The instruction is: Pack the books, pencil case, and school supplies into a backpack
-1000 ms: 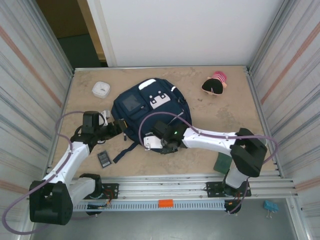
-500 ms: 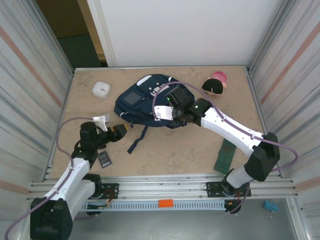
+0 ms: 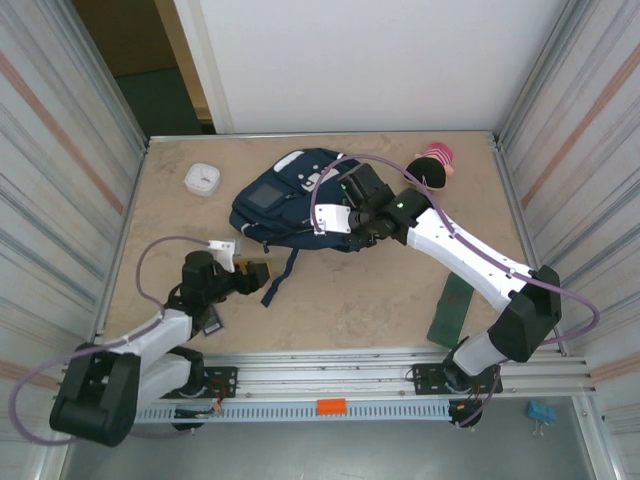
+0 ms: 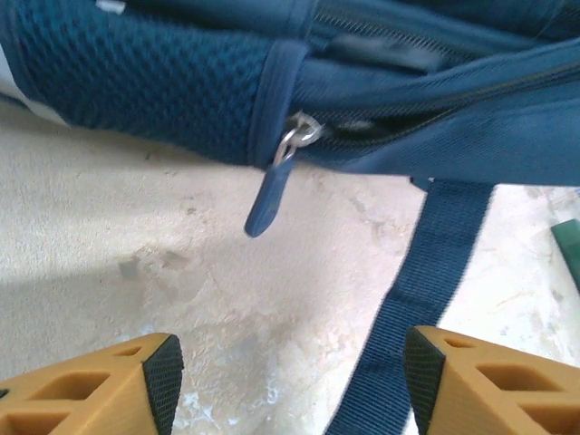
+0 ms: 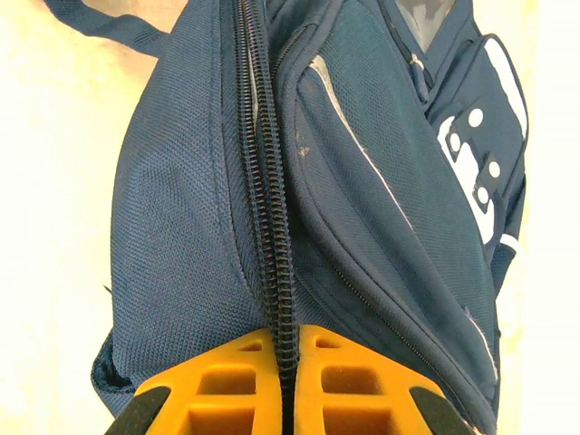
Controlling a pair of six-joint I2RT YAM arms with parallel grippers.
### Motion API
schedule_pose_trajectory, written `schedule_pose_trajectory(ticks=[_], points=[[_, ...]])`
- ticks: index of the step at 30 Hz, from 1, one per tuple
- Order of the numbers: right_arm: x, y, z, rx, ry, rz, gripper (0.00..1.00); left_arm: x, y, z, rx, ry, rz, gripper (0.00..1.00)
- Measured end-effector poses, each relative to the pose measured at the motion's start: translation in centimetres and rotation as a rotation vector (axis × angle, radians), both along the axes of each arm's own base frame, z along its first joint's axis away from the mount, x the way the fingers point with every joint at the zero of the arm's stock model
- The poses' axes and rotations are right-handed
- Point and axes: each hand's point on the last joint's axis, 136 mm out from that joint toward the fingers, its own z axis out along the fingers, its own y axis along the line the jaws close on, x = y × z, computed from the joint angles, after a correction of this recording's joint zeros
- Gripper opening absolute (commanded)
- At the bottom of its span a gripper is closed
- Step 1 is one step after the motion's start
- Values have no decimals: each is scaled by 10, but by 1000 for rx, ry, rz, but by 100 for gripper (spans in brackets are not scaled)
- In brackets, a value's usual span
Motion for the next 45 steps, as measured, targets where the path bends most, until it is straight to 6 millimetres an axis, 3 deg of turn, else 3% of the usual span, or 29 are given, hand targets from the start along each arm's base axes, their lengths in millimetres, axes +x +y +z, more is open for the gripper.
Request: schedule_pose_trajectory(ticks=[6,12,19,22,31,35,45], points=[[1,0,2,4,-3,-1,0,19,-2,-20,48,15,-5,63],[0,-1,4,8,-8,-2,0,45,-15,-12,33,-71,-39,54],[2,-1,6,10,-19,-7,0,44,-30,3,13,-163,-117,13],[5,-3,7,4,-34,-24,0,41,-33,14,8,-192,-132,0],[-1,-4,-9,33,-9,-88,0,13,-48,39,13,-214,-218,0],[-10,6,-21,68,12,-116,0,0,-53,43,8,-185,-261,0],[-19,37,-34,169,23,-195,0,-25,-90,66,-32,-143,-426,0]])
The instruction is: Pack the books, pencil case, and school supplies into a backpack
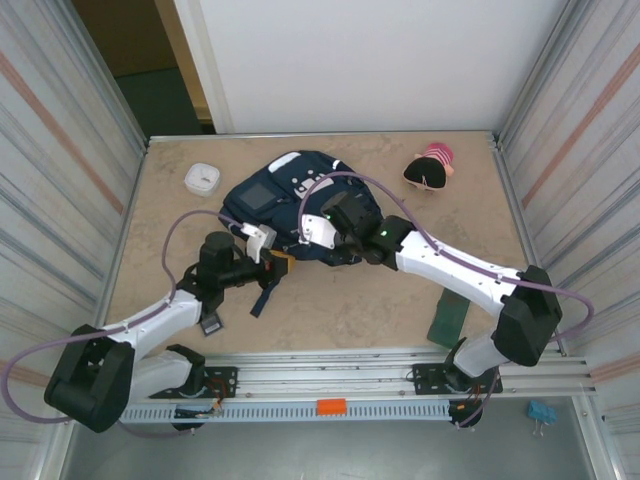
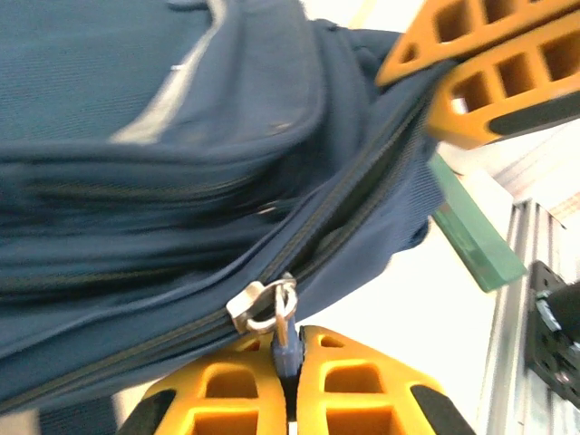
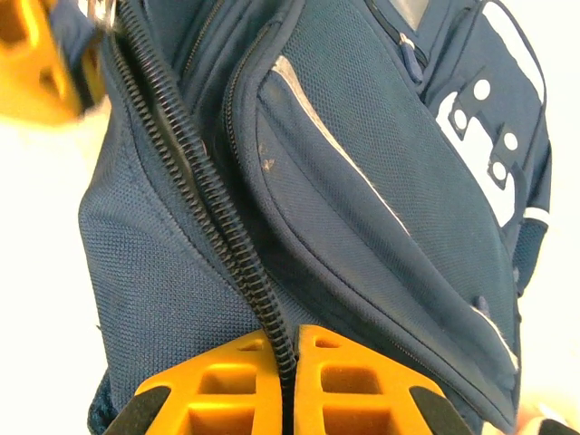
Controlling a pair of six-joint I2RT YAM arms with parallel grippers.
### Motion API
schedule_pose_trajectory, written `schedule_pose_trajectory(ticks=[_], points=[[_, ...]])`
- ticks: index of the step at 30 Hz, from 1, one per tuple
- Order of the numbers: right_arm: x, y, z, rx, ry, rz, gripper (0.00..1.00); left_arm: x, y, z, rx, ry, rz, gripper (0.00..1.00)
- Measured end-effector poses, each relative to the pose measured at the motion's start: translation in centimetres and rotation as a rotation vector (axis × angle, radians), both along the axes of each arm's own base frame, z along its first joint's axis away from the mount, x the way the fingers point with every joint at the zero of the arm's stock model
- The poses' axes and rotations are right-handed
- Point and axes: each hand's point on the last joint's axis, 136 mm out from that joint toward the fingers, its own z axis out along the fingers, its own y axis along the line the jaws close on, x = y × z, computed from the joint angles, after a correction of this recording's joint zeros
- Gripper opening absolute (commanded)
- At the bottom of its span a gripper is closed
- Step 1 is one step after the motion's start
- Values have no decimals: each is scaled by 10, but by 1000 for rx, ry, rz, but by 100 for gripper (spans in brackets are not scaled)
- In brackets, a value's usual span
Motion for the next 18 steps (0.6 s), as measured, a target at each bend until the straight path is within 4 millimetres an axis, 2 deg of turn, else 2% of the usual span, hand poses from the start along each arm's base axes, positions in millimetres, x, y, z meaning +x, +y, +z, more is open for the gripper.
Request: schedule_pose_trajectory(ticks=[4,7,9,13,15,18], points=[[-4,12,-9,48,29,-34,0,-7,-15,7,-4,17,-48,0],[-6,15,-14,88,56,-71,0,-10,-19,4,-1,40,-53,0],[-7,16,-18,115,78,-97,17,-10,-18,0,10,54,-41,0],[-12,16,-17,244,180,-186,56,-9,-15,-8,45,74,-12,0],[-15,10,-9,361,268,-261,65,-10,-15,-10,53,77,-7,0],[-10,-18,4,572,416,-460,66,-10,-13,-13,65,83,3,0]])
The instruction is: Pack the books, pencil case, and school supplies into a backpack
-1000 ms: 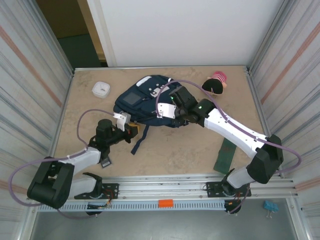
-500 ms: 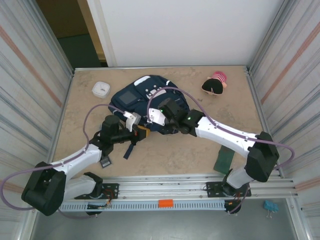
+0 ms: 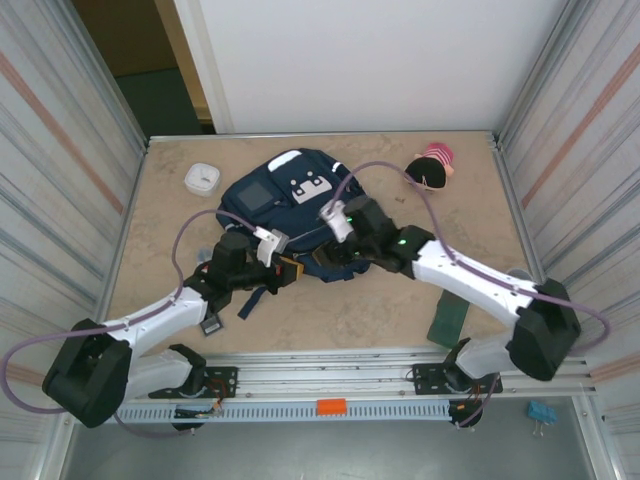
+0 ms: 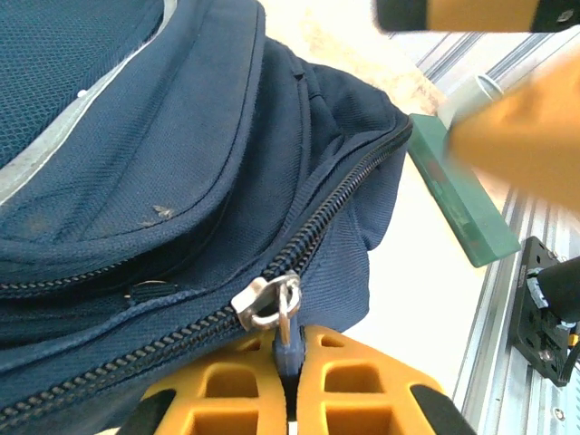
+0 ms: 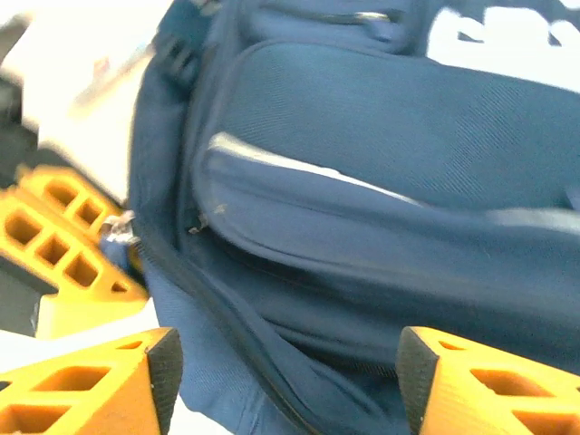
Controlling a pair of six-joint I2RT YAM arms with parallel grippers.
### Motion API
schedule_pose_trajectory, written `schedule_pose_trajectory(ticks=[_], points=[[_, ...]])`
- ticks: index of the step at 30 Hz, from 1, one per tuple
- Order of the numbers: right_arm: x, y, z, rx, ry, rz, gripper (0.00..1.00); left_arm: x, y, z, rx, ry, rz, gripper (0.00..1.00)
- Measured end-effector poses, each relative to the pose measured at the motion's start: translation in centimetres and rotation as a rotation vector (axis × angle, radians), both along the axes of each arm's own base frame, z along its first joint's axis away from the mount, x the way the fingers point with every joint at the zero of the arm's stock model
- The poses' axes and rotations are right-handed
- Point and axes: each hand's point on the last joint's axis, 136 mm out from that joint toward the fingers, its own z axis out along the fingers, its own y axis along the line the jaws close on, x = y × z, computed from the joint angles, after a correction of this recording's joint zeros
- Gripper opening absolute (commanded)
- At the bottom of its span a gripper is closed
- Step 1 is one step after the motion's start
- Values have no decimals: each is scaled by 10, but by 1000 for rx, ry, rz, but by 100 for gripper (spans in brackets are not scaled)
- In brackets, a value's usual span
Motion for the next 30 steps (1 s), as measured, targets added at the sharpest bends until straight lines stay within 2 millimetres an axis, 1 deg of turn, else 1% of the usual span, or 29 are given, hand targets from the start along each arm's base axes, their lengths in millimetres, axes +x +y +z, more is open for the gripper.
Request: schedule_pose_trajectory(ticks=[2,4,5,7,9,11,14,21,23,27,30], points=[[9,-24,0,98,106,-162,66,1,1,0,4,-4,4,0],[17,-49,-12,191,250,-346,66,1,1,-1,9,-4,4,0],[19,-58,-20,224,314,-417,66,1,1,-2,11,-3,6,0],[16,-74,-47,281,471,-563,66,1,3,-4,21,0,10,0],[7,-79,-68,314,591,-646,66,1,4,-7,31,4,16,0],[-2,-76,-81,348,689,-694,66,-1,5,-12,40,12,20,0],[-3,-68,-89,379,762,-729,62,-3,5,-21,58,31,17,0],[2,-61,-111,370,819,-779,32,-11,-1,-47,127,77,8,0],[2,-58,-115,369,824,-778,27,-12,-3,-53,144,88,14,0],[3,-51,-118,382,820,-767,23,-15,-7,-64,168,111,17,0],[2,-47,-120,388,816,-759,22,-23,-13,-76,196,138,-5,2]])
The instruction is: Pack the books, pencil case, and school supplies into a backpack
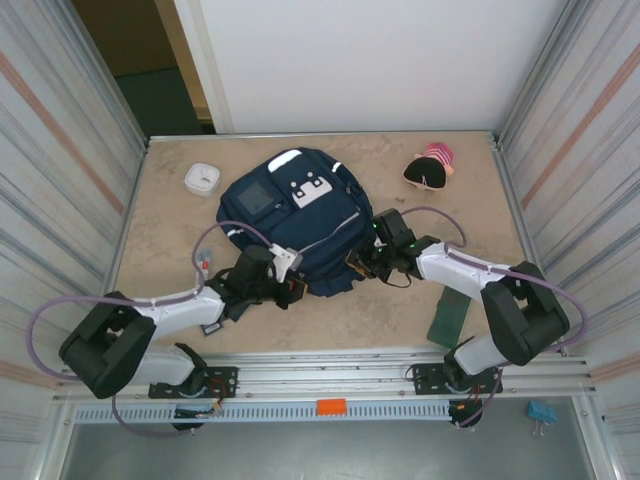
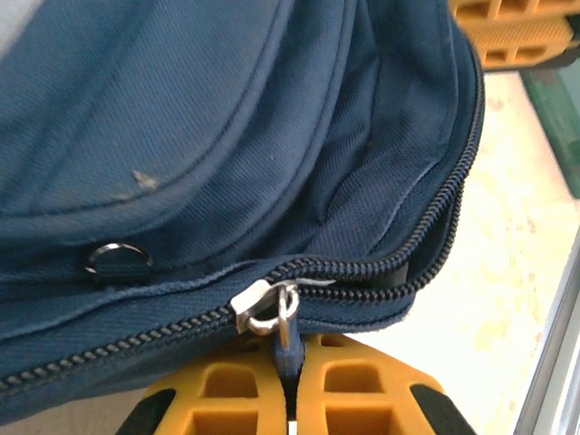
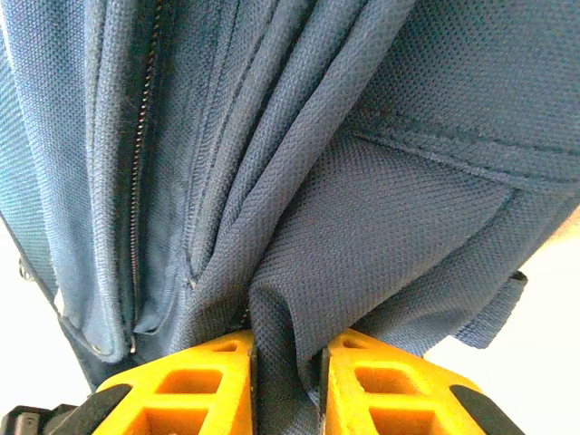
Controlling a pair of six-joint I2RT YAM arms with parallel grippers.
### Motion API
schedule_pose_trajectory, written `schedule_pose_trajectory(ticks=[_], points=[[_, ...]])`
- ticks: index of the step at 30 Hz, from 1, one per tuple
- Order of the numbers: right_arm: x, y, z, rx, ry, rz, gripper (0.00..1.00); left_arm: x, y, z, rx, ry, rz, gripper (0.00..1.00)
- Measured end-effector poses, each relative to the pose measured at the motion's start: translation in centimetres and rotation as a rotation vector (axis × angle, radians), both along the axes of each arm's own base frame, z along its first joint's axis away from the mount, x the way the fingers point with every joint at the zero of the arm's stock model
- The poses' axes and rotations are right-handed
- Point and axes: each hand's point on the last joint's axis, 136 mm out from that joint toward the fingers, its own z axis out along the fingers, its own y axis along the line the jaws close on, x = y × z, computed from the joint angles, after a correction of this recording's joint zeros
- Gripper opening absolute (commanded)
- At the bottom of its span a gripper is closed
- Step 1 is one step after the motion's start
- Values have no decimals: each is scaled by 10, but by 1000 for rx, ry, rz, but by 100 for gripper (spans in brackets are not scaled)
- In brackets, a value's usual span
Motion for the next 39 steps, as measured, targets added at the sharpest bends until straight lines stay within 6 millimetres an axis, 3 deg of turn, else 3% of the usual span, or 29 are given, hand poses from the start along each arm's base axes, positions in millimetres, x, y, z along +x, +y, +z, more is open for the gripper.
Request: schedule_pose_trajectory(ticks=[4,9,12,16,18,21,25,28,32,39], points=[[0,5,-3,2,-7,0,21,-8,-13,-7,16,25,-41,6],[1,4,-4,-9,-17,-13,21,-12,-30,-2,0,37,-77,12],[1,2,-4,-15,-18,-13,23,-14,-35,2,-12,39,-94,26],[-1,-12,2,-35,-29,24,29,-17,-40,14,-23,-9,-144,57],[-2,-21,7,-60,-40,56,34,-18,-40,26,-23,-60,-175,66],[-1,-31,25,-111,-90,125,43,-10,-29,52,-38,-154,-201,72],[7,-38,63,-158,-206,194,49,14,7,86,-40,-309,-183,73],[5,-42,78,-183,-258,228,51,21,29,96,41,-456,-237,74],[0,-44,79,-187,-264,246,51,18,40,83,220,-609,-416,74],[-6,-41,71,-161,-261,254,52,35,53,33,418,-620,-614,70]])
